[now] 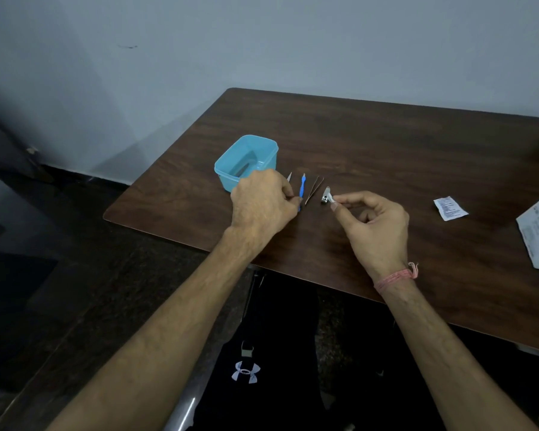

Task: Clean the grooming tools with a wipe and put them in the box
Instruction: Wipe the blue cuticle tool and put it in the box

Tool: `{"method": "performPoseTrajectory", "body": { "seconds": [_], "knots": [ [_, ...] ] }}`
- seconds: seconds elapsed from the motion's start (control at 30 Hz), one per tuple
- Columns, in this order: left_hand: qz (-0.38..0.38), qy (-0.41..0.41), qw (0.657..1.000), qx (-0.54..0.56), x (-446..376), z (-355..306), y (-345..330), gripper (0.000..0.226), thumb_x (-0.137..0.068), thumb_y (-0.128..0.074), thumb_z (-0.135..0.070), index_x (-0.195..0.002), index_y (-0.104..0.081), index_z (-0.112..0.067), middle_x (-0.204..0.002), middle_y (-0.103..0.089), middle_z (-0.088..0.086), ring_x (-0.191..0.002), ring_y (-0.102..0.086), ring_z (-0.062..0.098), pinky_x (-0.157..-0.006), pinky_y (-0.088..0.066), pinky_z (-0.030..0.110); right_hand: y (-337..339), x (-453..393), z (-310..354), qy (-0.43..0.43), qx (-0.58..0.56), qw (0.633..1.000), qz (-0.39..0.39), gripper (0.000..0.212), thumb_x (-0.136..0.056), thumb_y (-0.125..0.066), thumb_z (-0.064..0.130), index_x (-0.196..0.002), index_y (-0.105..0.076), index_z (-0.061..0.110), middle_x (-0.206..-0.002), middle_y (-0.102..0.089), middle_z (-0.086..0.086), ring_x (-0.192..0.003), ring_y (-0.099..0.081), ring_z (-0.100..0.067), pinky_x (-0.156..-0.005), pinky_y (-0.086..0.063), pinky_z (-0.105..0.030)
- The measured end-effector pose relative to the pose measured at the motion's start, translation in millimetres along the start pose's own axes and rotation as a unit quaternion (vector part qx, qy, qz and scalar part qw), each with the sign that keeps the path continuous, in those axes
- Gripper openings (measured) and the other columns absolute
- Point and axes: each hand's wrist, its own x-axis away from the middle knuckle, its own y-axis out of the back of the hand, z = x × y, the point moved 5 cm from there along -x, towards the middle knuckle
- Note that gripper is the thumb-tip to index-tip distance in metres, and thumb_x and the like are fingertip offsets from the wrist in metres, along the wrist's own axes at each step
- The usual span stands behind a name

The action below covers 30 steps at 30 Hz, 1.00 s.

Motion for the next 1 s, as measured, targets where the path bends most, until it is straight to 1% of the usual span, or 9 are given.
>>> {"method": "performPoseTrajectory", "body": {
  "seconds": [0.13, 0.33, 0.43, 0.53, 0.67, 0.8, 0.9, 0.97, 1.0],
  "knots": [
    [-0.008, 0.01, 1.0, 0.01, -1, -6, -3, 0.012, -0.089, -0.09, -0.042, -0.086, -0.084, -0.033, -0.08, -0.076, -0.015, -0.089, -0.075, 0.011, -0.081, -0.067, 0.039, 1, 1, 1, 0.0, 0.005, 1.0, 0.003, 0.006, -0.092, -0.089, 0.024, -0.093, -0.087, 0.029, -0.055, -0.064, 0.014, -0.043, -0.041, -0.009, -0.05, -0.036, -0.016],
    [-0.002, 0.021, 1.0, 0.001, -2, -12, -7, 0.019, -0.087, -0.091, -0.048, -0.093, -0.086, -0.031, -0.09, -0.079, -0.013, -0.097, -0.074, 0.012, -0.075, -0.058, 0.033, 0, 2, 1, -0.001, 0.002, 1.0, 0.006, 0.007, -0.092, -0.089, 0.026, -0.093, -0.087, 0.032, -0.063, -0.071, 0.004, -0.044, -0.042, -0.009, -0.051, -0.038, -0.018],
    [0.015, 0.047, 0.999, 0.02, -3, -8, -10, 0.019, -0.086, -0.093, -0.048, -0.094, -0.088, -0.031, -0.089, -0.079, -0.014, -0.095, -0.073, 0.009, -0.073, -0.056, 0.031, 1, 2, 1, -0.006, -0.004, 1.0, 0.004, 0.006, -0.092, -0.089, 0.026, -0.093, -0.086, 0.031, -0.065, -0.073, 0.002, -0.045, -0.044, -0.009, -0.052, -0.039, -0.018],
    [0.027, 0.06, 0.998, 0.025, -1, -7, -11, 0.019, -0.086, -0.093, -0.048, -0.093, -0.088, -0.031, -0.087, -0.079, -0.014, -0.091, -0.072, 0.009, -0.07, -0.054, 0.031, 2, 3, 1, -0.007, -0.012, 1.0, 0.0, 0.007, -0.092, -0.089, 0.024, -0.092, -0.086, 0.03, -0.064, -0.073, 0.002, -0.043, -0.044, -0.008, -0.051, -0.037, -0.015],
    [0.035, 0.07, 0.997, -0.011, 0, -11, -10, 0.027, -0.086, -0.092, -0.046, -0.104, -0.086, -0.027, -0.095, -0.078, -0.007, -0.091, -0.071, 0.013, -0.07, -0.054, 0.033, 2, 3, 0, -0.007, -0.022, 1.0, 0.002, 0.008, -0.092, -0.089, 0.023, -0.092, -0.086, 0.03, -0.068, -0.075, 0.003, -0.043, -0.044, -0.007, -0.051, -0.038, -0.015],
    [0.027, 0.094, 0.994, -0.049, -3, -14, -7, 0.04, -0.083, -0.094, -0.047, -0.108, -0.079, -0.02, -0.097, -0.073, 0.0, -0.093, -0.072, 0.018, -0.071, -0.058, 0.036, 2, 3, -2, -0.012, -0.034, 0.999, 0.0, 0.008, -0.092, -0.089, 0.024, -0.092, -0.086, 0.032, -0.07, -0.076, 0.002, -0.048, -0.047, -0.011, -0.053, -0.042, -0.022],
    [0.033, 0.108, 0.993, -0.046, -2, -18, -7, 0.045, -0.081, -0.095, -0.052, -0.106, -0.077, -0.019, -0.097, -0.072, 0.0, -0.089, -0.068, 0.019, -0.069, -0.053, 0.036, 2, 4, -3, -0.02, -0.049, 0.999, -0.002, 0.009, -0.092, -0.089, 0.023, -0.092, -0.086, 0.032, -0.073, -0.078, 0.006, -0.05, -0.05, -0.017, -0.054, -0.043, -0.027],
    [0.03, 0.107, 0.993, -0.047, 0, -20, -7, 0.046, -0.079, -0.095, -0.055, -0.103, -0.078, -0.019, -0.094, -0.072, -0.001, -0.087, -0.068, 0.02, -0.069, -0.052, 0.036, 4, 6, -2, -0.021, -0.051, 0.998, -0.003, 0.009, -0.092, -0.089, 0.023, -0.092, -0.086, 0.031, -0.069, -0.075, 0.009, -0.049, -0.049, -0.021, -0.053, -0.043, -0.03],
    [0.027, 0.105, 0.993, -0.045, 2, -22, -6, 0.045, -0.078, -0.095, -0.055, -0.102, -0.079, -0.02, -0.092, -0.071, -0.001, -0.086, -0.067, 0.02, -0.07, -0.051, 0.036, 5, 7, -2, -0.023, -0.055, 0.998, -0.004, 0.009, -0.092, -0.089, 0.023, -0.092, -0.086, 0.031, -0.067, -0.074, 0.009, -0.049, -0.05, -0.026, -0.054, -0.044, -0.033]
  ]
}}
